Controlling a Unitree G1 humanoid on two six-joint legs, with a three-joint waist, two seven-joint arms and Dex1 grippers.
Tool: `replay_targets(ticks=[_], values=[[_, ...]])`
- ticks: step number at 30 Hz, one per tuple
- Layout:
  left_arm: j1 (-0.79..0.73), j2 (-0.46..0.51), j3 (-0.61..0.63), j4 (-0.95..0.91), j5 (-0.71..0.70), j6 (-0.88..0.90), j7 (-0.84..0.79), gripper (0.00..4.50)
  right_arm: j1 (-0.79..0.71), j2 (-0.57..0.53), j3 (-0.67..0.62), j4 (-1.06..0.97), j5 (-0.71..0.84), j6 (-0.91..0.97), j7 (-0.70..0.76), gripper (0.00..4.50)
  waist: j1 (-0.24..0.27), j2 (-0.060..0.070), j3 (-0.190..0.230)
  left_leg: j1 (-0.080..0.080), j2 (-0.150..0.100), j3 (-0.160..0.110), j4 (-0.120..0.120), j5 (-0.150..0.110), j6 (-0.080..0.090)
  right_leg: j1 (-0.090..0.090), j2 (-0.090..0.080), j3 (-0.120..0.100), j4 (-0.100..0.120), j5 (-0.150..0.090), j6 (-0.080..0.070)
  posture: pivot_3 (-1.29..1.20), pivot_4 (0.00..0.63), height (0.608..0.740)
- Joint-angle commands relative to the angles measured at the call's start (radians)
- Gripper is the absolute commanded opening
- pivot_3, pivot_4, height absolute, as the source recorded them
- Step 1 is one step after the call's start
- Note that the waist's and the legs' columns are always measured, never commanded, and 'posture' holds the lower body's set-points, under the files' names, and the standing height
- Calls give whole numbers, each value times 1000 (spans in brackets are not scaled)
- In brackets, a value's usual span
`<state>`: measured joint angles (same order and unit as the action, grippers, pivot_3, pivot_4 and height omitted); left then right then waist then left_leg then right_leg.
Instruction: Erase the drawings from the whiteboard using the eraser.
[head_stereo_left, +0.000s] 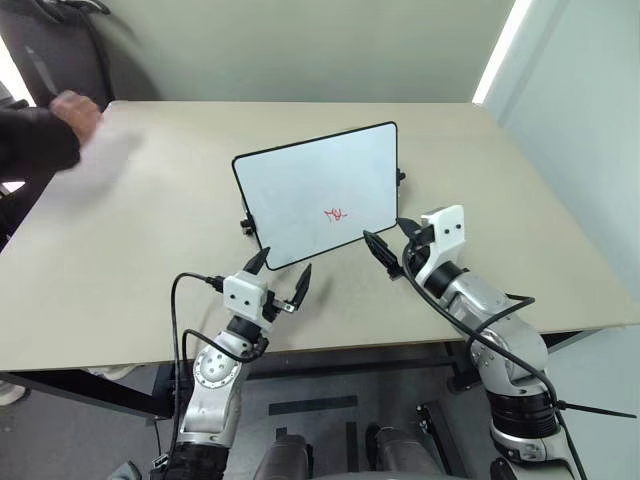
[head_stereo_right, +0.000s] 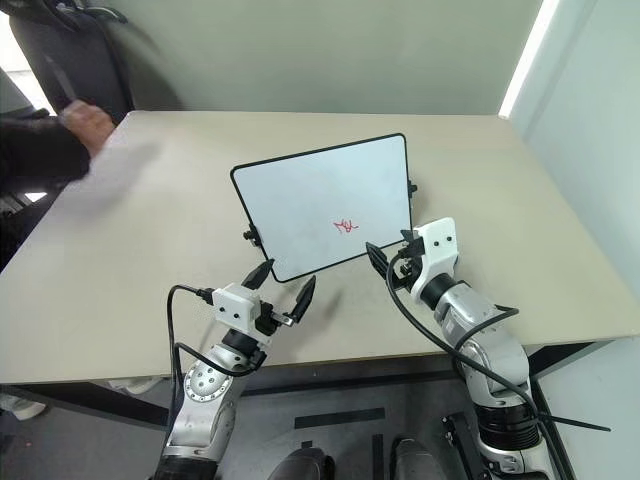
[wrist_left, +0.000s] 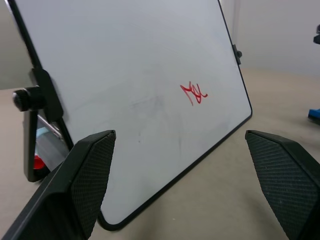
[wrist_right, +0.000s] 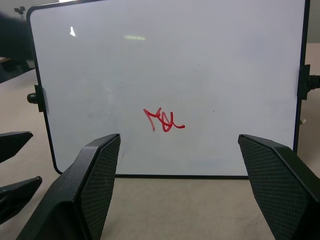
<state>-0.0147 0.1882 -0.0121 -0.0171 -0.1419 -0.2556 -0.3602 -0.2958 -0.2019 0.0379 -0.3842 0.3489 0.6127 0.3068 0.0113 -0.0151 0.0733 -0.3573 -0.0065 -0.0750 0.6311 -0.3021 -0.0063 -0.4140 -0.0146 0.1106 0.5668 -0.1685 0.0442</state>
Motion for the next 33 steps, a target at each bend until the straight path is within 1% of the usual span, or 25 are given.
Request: replay_targets(ticks=[1,16,24,25,27,31,33], values=[[-6,-7,-6,-7,19,-10,11,4500,-8,-9,-14,-36,9,-11,6,3986,0,0,0,0,0,0,0,0,0,0,0,0,0,0,0,0,150,740],[-11,-13,-2,16,17,-8,3,4500,-16,-19,-28,-53,25,26,2,3986,0,0,0,0,0,0,0,0,0,0,0,0,0,0,0,0,150,740],[-1,-14,-5,9,31,-14,12,4500,-28,-38,-97,-66,78,82,-1,3986,0,0,0,0,0,0,0,0,0,0,0,0,0,0,0,0,150,740],[0,-15,-7,7,31,-14,13,4500,-31,-45,-106,-65,81,91,-3,4169,0,0,0,0,0,0,0,0,0,0,0,0,0,0,0,0,150,740],[4,-17,-11,3,31,-13,14,4500,-33,-64,-130,-69,94,126,-11,4467,0,0,0,0,0,0,0,0,0,0,0,0,0,0,0,0,150,740],[3,-18,-16,12,25,-11,12,4500,-37,-117,-147,-65,75,212,-42,4467,0,0,0,0,0,0,0,0,0,0,0,0,0,0,0,0,150,740],[3,-21,-20,18,27,-12,12,4500,-70,-130,-171,-25,88,321,-77,4467,0,0,0,0,0,0,0,0,1,0,0,0,0,0,0,0,150,740]])
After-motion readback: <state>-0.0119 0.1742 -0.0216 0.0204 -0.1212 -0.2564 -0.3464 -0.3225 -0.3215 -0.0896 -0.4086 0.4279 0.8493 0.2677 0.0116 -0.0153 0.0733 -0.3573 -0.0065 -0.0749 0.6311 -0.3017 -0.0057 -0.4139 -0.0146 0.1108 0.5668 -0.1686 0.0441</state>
